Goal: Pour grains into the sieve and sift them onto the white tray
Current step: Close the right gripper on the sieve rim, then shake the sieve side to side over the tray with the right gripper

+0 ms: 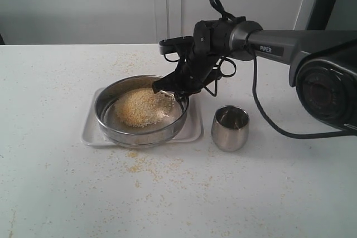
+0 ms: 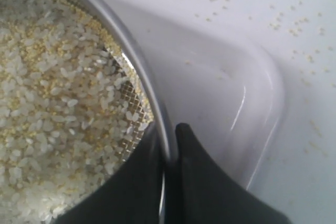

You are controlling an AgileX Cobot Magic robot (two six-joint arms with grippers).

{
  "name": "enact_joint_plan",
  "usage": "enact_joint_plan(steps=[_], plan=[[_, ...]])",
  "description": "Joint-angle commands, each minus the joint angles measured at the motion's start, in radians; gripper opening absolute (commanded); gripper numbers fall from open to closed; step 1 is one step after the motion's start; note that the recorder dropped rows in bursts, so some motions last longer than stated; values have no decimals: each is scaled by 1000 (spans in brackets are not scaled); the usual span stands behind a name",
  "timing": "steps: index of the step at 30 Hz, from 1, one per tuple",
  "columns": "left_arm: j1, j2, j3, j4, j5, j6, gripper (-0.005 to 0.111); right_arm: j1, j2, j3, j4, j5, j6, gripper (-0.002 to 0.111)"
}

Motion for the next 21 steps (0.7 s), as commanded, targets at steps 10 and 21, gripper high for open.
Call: enact_joint_plan(steps=[10, 21], plan=[[3, -9, 8, 3, 14, -5, 0, -53, -80, -1, 93, 65, -67, 0], [3, -9, 8, 3, 14, -5, 0, -66, -102, 1, 213, -57, -45, 0]])
